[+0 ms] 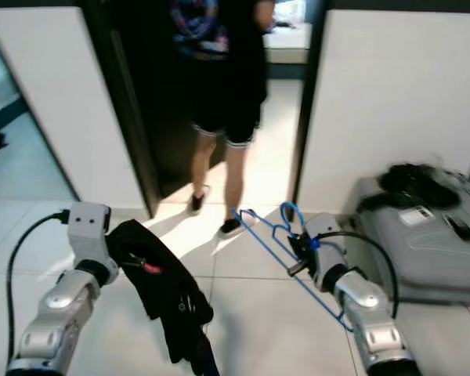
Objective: Hang hanger
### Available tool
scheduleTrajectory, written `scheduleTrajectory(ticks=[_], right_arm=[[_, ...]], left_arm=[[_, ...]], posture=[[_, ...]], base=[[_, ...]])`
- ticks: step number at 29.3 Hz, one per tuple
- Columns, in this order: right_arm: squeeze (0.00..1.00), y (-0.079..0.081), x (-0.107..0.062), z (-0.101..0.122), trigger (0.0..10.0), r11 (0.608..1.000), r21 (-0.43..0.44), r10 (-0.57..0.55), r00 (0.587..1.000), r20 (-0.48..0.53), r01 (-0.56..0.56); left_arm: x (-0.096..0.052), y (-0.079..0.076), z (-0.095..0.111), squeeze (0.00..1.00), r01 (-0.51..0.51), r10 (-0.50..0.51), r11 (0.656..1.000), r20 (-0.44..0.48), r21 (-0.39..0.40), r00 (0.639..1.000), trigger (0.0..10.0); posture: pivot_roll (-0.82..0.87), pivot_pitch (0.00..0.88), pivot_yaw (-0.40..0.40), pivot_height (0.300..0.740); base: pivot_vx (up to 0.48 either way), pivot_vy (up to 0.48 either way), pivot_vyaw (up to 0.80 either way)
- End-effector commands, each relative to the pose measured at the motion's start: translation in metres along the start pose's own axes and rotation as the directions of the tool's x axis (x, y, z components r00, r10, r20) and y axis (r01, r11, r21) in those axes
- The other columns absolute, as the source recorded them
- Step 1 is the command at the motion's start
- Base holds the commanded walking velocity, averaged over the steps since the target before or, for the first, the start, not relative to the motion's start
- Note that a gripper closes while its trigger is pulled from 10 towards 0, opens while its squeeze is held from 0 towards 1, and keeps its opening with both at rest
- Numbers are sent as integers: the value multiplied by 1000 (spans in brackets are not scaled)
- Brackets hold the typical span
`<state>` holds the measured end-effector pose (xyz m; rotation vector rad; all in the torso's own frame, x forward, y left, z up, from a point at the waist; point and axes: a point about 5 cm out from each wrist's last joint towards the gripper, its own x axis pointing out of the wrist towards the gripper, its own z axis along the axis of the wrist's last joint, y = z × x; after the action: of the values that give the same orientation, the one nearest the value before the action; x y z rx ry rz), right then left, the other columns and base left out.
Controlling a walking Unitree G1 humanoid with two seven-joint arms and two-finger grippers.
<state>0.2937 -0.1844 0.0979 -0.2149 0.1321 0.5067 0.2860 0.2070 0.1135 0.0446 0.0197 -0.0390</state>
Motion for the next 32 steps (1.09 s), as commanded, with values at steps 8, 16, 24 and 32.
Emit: scheduleTrajectory(ticks=[8,16,24,32], right_arm=[[0,-3,-3,2,10000,1000,-30,-1,1000,3,1],[0,-3,-3,3,10000,999,-39,9,1000,7,-8],[0,-3,-2,4,10000,999,-43,17,1000,13,-16],[0,-3,-2,5,10000,999,-41,29,999,21,-28]], left_arm=[[0,1,6,0,-14,14,1000,30,6,999,10000],[0,2,8,0,-26,26,1000,40,9,999,10000],[1,13,21,0,-81,82,997,92,-10,992,10000],[6,14,41,0,-81,82,997,153,-7,985,10000]], posture=[[0,1,-15,740],[-1,2,-15,740],[-3,3,-20,740],[1,4,-16,740]], base=[[260,0,750],[248,0,752],[257,0,749],[273,0,750]])
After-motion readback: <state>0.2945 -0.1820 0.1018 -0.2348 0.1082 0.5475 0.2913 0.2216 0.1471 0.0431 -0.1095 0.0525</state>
